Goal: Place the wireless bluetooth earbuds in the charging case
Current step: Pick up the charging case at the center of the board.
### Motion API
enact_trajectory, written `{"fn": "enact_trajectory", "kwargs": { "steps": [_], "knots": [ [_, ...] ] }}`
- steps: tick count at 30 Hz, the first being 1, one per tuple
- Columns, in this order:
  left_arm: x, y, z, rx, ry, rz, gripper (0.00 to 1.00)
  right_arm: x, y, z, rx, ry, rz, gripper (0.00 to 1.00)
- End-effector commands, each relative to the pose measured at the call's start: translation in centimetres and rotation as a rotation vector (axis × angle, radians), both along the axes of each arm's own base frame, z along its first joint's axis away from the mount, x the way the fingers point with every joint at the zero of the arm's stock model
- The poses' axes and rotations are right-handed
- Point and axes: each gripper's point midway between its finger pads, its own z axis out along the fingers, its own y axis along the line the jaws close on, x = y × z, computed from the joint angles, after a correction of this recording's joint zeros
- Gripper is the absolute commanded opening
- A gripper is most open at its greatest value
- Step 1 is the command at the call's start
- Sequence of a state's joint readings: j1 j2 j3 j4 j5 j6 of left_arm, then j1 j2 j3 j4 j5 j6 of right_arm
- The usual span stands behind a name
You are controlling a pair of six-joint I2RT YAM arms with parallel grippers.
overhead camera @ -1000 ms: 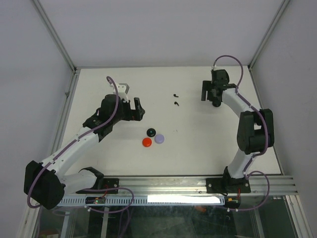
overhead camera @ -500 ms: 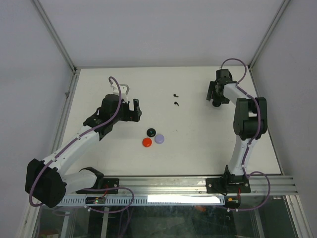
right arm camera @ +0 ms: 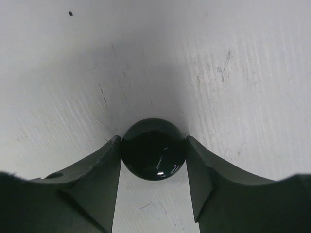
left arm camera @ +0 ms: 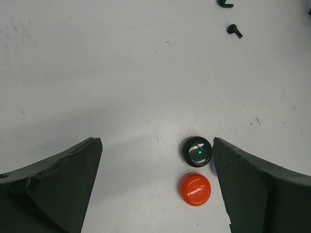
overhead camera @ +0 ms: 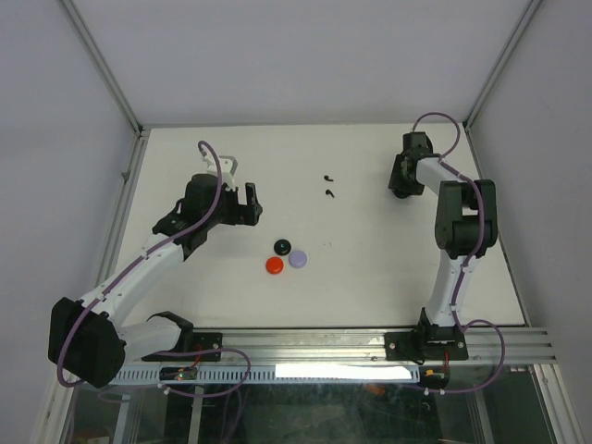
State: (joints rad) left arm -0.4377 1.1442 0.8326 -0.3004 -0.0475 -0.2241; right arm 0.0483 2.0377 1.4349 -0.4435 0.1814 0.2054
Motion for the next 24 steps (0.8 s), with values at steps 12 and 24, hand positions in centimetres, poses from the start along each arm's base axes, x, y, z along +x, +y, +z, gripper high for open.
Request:
{"fn": "enact_trajectory", "kwargs": {
  "steps": [12,24],
  "knots": [
    [-0.6,-2.8,2.7,-0.191,-0.039,-0.152,0.97,-3.7,12.2,10.4,0.074,-0.289,0.521,0.39],
    [-2.3,-6.2,5.0,-0.385,-0.016,-0.294,0.87,-11.2,23.3,17.8,0.039,-0.554,1.106,0.39]
  ]
}}
